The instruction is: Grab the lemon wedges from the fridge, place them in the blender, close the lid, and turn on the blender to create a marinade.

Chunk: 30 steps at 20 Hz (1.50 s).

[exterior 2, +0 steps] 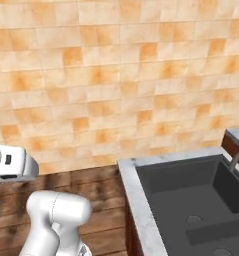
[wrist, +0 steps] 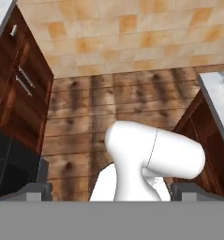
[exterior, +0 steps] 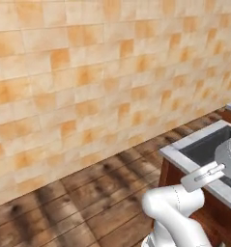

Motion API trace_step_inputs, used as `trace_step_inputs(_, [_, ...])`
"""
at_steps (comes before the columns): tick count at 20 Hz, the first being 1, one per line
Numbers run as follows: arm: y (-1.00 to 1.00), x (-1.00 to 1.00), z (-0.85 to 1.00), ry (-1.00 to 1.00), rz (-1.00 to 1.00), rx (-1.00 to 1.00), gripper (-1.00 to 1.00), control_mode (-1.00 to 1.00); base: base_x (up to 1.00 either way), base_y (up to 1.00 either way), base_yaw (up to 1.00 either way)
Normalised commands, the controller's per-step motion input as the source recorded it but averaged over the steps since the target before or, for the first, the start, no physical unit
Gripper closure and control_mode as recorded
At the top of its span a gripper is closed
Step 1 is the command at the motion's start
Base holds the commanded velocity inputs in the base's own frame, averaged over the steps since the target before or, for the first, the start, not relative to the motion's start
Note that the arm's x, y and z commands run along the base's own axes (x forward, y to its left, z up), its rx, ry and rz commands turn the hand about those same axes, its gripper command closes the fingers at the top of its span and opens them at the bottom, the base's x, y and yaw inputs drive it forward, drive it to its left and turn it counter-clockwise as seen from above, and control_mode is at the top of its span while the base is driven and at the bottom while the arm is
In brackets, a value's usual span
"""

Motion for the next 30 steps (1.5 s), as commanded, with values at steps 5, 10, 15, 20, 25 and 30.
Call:
trace_step_inputs(5, [0.00,0.00,0.00,0.00,0.00,0.00,-1.00,1.00,1.00,0.40,-0.51])
trace_step_inputs(10, [0.00,0.00,0.00,0.00,0.00,0.00,-1.00,1.00,1.00,0.54,-0.59])
trace_step_inputs(15, [0.00,0.00,0.00,0.00,0.00,0.00,-1.00,1.00,1.00,0.76,-0.62])
trace_step_inputs(20, [0.00,0.00,0.00,0.00,0.00,0.00,-1.00,1.00,1.00,0.70,-0.63])
trace_step_inputs(25, [0.00,0.00,0.00,0.00,0.00,0.00,-1.00,1.00,1.00,0.85,-0.62])
trace_step_inputs(30, [0.00,0.00,0.00,0.00,0.00,0.00,-1.00,1.00,1.00,0.71,-0.41])
